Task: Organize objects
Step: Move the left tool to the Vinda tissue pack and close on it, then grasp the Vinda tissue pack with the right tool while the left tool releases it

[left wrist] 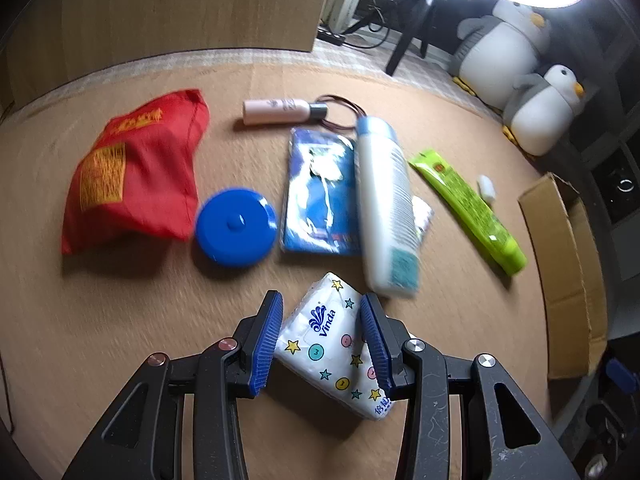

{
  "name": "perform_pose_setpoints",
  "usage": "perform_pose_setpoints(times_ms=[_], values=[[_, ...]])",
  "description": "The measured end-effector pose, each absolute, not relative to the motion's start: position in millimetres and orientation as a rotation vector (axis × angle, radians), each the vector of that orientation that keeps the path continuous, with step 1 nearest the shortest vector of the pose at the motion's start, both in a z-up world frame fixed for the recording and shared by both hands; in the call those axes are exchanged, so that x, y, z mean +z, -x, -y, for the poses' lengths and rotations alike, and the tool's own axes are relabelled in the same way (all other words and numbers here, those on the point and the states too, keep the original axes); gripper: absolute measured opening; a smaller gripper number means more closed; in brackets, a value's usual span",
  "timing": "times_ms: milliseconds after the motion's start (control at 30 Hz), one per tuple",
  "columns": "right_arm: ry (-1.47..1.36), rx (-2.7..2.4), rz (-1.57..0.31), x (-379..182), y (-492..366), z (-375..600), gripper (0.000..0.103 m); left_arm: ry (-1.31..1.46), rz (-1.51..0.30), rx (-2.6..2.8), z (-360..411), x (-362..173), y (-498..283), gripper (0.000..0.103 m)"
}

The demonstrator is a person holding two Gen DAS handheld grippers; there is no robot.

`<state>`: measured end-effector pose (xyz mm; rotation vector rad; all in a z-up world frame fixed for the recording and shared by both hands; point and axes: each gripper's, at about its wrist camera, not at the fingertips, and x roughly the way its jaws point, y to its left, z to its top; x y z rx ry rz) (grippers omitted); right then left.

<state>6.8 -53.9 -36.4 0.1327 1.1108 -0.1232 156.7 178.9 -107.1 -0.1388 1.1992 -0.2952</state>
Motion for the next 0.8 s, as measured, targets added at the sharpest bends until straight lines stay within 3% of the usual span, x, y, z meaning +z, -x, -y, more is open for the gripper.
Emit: perform_pose_setpoints(times_ms=[500, 700, 800], values=[[-0.175, 0.045, -1.066, -35.5, -13.1, 35.8, 0.102, 0.080, -1.188, -0.388, -156.7, -101.0, -95.9, 0.045], [-0.077, 0.124, -1.065, -40.1, -35.1, 20.6, 0.103, 0.113, -1.161, -0.365, -181.9, -86.8, -76.9, 0.060], [-0.040, 0.188, -1.115, -50.6, -50.4, 11.7, 0.102, 0.148, -1.178, -0.391, -188.2, -87.5, -61.6, 0.060]])
